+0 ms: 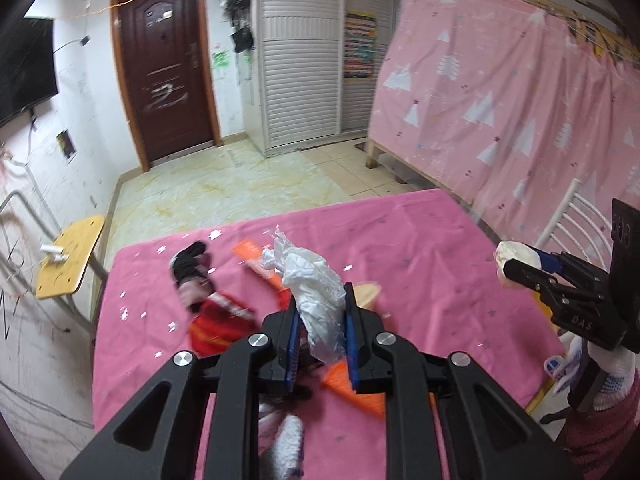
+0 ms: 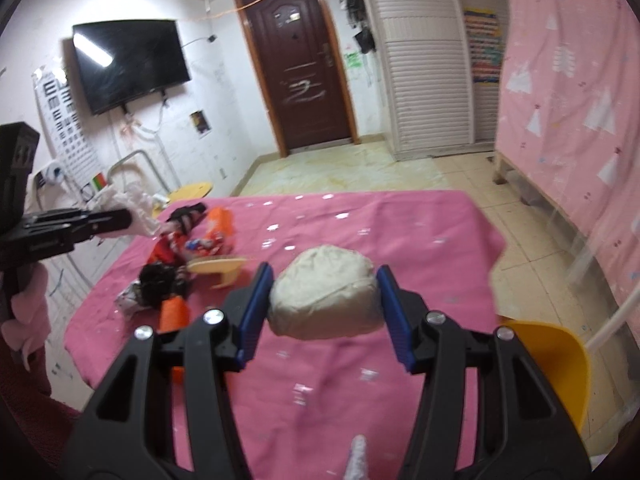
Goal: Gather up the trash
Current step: 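Carry both items over the yellow bucket and open both grippers to drop them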
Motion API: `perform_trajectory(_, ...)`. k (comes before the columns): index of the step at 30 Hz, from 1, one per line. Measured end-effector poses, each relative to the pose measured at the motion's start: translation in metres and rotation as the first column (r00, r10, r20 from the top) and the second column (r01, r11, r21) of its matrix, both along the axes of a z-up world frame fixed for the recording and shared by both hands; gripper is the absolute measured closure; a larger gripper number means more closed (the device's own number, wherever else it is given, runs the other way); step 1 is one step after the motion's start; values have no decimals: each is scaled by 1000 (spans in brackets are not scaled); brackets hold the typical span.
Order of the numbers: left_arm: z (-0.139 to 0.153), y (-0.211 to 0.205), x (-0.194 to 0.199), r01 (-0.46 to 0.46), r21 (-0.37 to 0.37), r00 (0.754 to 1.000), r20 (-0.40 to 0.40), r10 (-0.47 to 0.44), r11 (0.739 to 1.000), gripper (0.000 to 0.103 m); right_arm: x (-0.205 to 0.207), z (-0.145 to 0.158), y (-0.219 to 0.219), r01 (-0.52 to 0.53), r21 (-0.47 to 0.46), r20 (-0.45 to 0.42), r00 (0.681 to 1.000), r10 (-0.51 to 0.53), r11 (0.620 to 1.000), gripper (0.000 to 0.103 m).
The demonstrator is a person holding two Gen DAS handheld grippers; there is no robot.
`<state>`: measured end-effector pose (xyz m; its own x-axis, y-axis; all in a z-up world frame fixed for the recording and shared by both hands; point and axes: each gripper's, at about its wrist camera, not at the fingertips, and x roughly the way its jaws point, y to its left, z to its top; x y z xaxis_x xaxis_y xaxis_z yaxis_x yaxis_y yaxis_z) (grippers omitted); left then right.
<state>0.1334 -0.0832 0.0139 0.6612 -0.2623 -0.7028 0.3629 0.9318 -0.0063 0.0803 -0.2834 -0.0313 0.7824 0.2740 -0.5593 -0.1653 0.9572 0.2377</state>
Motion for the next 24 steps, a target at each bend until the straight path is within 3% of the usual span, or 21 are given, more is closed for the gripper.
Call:
perform_trajectory(10,10,-78,-12,149,14,989,20,-149,989,92,-25,-3,-72,166,-4,15,986,-165,986,51)
perform_trajectory(24,5,-201,-27,340,31,940,-6,-340,940,92,-43,-35,-147,357,-15,-31,934,-357,934,51)
